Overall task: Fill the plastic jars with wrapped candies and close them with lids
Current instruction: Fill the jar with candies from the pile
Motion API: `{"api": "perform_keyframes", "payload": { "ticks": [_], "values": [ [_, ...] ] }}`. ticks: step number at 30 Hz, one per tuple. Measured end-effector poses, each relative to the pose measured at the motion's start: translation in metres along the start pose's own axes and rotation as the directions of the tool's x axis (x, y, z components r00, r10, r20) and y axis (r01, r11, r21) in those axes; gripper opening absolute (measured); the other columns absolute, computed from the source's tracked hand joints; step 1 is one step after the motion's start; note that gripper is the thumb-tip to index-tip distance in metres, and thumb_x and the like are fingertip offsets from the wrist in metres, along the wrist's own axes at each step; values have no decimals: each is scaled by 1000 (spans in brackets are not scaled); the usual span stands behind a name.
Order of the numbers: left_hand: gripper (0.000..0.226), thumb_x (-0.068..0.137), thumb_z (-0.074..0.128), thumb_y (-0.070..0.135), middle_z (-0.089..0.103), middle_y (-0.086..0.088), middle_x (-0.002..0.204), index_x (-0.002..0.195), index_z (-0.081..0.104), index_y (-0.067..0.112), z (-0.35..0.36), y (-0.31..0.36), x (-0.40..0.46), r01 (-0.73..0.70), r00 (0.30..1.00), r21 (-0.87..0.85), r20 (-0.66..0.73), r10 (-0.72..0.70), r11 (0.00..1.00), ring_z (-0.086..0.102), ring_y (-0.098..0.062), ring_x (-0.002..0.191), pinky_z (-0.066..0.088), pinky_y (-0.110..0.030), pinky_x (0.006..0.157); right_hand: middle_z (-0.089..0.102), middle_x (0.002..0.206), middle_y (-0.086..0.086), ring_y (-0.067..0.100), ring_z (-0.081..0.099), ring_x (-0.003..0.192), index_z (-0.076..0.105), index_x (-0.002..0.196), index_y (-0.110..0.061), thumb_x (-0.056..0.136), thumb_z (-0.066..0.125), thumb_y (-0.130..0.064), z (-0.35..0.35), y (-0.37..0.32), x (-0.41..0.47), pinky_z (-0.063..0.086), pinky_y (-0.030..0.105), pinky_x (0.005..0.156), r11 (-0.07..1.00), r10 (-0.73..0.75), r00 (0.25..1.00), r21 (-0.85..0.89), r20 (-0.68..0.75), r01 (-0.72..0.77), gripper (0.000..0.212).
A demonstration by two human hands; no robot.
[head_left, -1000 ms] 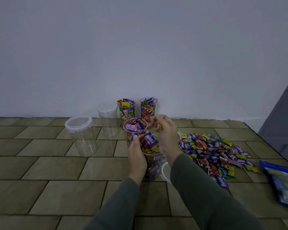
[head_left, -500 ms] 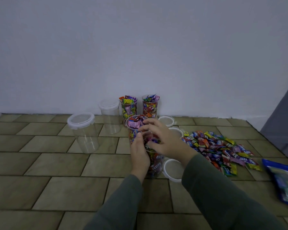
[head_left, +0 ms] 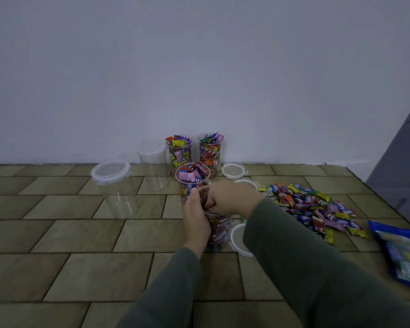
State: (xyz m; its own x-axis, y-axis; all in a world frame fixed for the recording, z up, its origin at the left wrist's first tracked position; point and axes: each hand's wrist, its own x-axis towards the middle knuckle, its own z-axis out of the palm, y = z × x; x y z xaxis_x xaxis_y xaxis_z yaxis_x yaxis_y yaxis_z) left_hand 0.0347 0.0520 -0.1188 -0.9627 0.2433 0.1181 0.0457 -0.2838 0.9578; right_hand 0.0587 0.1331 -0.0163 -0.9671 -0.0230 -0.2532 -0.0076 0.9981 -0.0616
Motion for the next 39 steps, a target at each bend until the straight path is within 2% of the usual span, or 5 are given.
{"api": "perform_keyframes", "payload": {
  "ticks": [13, 20, 25, 29, 39],
  "values": [
    [50, 91, 35, 62, 74, -1, 96, 89, 74, 30, 0, 6, -2, 6, 1000, 27, 0, -6, 1000, 68, -19, 99, 50, -47, 93, 66, 112, 0, 16, 60, 94, 72, 108, -18, 83, 71, -11, -18, 7, -5, 47, 25, 85, 998, 55, 995, 44, -88, -52, 27],
    [51, 92, 33, 57, 73, -4, 99, 95, 71, 23, 1, 8, -4, 15, 1000, 55, -18, -14, 998, 66, -21, 99, 48, -52, 95, 59, 87, 3, 22, 59, 83, 71, 96, -14, 89, 58, -18, 0, -3, 2, 50, 35, 79, 999, 6, 980, -38, -199, -14, 15],
    [45, 96, 37, 52, 74, -4, 101, 98, 72, 24, -5, 10, -2, 11, 1000, 74, 24, -13, 997, 67, -22, 102, 48, -52, 98, 67, 108, -4, 12, 60, 96, 74, 110, -20, 85, 70, -17, -9, 17, -15, 48, 25, 88, 983, -6, 974, 178, -228, 48, 25],
    [33, 96, 52, 41, 73, -6, 108, 108, 71, 16, -12, 19, 2, -38, 998, 73, 43, 35, 997, 65, -24, 108, 50, -41, 96, 67, 89, -11, -6, 50, 66, 75, 101, -19, 86, 70, -29, -1, 43, -35, 40, 6, 65, 921, 101, 889, 381, -446, 86, 19],
    [26, 94, 58, 33, 64, 8, 105, 115, 66, 22, 43, 76, 5, -255, 967, 609, 177, 185, 751, 58, -3, 94, 47, -22, 82, 68, 90, -8, -6, 50, 69, 72, 99, -21, 89, 63, -35, 37, 118, -53, 39, 15, 62, 841, 320, 844, 540, -431, -43, 19]
  ]
}}
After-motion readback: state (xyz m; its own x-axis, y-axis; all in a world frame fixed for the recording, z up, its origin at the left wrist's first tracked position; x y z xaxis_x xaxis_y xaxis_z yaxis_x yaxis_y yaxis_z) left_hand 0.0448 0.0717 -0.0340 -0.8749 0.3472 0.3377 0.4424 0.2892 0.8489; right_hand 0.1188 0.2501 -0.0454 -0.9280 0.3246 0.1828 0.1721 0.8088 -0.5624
